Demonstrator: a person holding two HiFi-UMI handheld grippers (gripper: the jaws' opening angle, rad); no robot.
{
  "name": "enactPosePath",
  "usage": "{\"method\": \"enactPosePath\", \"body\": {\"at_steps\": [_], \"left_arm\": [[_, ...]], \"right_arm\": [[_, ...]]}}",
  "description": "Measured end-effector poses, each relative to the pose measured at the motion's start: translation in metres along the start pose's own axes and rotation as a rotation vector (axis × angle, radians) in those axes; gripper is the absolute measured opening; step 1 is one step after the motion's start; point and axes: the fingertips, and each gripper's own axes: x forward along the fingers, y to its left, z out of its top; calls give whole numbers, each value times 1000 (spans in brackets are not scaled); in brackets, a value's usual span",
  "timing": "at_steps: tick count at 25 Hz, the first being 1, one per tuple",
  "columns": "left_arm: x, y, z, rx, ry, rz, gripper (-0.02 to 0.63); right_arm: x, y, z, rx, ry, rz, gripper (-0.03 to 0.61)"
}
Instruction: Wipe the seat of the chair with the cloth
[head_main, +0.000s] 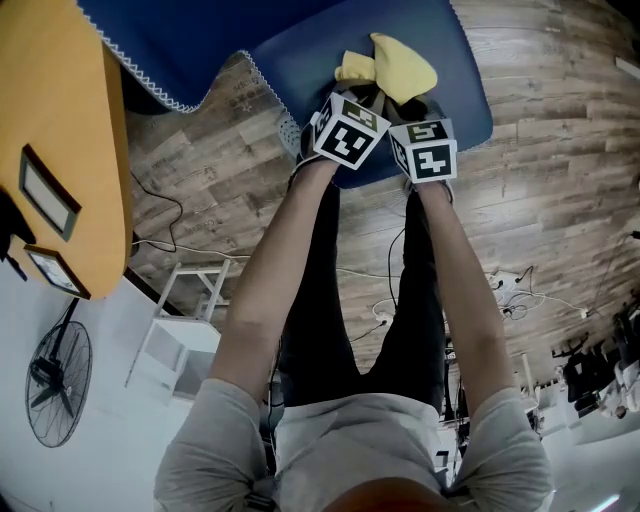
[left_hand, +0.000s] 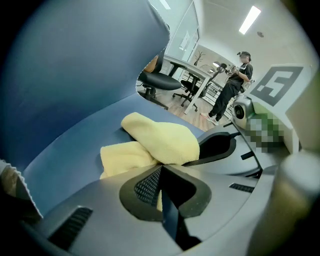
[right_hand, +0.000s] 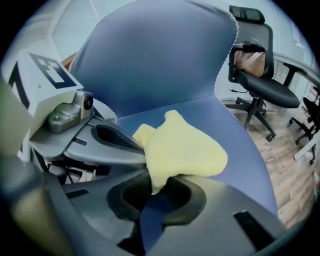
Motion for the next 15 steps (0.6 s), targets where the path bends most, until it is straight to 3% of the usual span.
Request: {"method": "enactPosePath", "body": {"at_steps": [15], "left_arm": [[-46,32,-54,-98,-22,57,26]], "right_arm": [[22,76,-2,-100,55,86,63]]}}
